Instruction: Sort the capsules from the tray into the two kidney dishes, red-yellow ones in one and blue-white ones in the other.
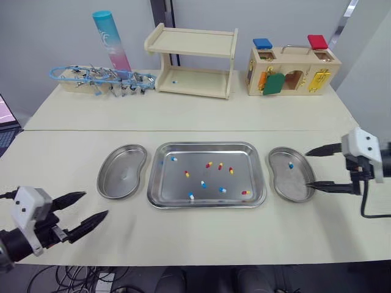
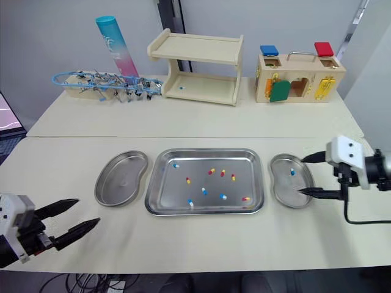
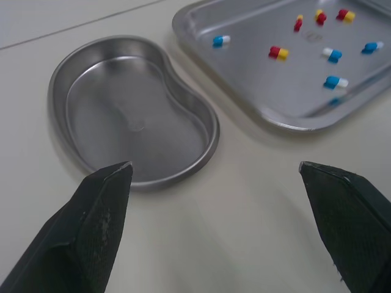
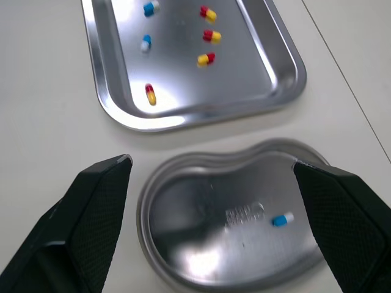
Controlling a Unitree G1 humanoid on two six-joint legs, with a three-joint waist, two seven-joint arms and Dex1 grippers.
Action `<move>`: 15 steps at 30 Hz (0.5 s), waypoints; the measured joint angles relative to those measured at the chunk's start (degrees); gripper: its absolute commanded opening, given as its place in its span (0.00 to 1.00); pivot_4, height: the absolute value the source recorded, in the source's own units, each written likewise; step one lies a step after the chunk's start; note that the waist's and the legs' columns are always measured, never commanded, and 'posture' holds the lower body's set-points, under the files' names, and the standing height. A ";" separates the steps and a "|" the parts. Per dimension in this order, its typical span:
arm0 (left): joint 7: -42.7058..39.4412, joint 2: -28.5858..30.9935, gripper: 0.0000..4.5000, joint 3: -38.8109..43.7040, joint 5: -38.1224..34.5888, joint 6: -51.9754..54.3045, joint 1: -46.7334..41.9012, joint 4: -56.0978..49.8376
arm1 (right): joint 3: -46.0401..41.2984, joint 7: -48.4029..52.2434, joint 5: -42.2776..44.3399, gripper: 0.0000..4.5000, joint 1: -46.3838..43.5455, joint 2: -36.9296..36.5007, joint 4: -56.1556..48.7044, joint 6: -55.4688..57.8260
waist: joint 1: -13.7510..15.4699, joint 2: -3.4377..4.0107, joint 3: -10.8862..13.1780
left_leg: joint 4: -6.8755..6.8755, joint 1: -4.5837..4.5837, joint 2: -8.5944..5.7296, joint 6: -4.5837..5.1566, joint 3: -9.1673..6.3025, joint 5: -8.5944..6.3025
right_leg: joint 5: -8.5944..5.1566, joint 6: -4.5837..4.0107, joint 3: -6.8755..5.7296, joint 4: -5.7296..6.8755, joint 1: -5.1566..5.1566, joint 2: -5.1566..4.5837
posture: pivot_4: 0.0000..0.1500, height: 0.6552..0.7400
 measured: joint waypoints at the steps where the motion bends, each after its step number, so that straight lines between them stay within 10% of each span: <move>1: 0.94 -1.04 1.00 -0.81 -0.28 0.06 -0.14 -1.68 | 1.53 -1.14 0.08 0.99 -1.58 1.03 -1.81 1.79 | 0.04 -0.01 0.00 | 0.00 -0.01 0.00 0.00 -0.01 0.00 | 0.00 0.00 -0.01 0.00 0.00 0.00 | 1.00 1.00; 15: 5.32 -6.97 1.00 -4.77 -2.30 -1.11 -0.95 -8.52 | 19.19 -23.01 0.33 0.91 -14.09 27.46 -11.67 22.17 | 0.50 -0.07 -0.02 | 0.02 -0.04 -0.01 -0.01 -0.07 0.01 | 0.01 0.00 -0.05 0.02 -0.05 0.01 | 1.00 1.00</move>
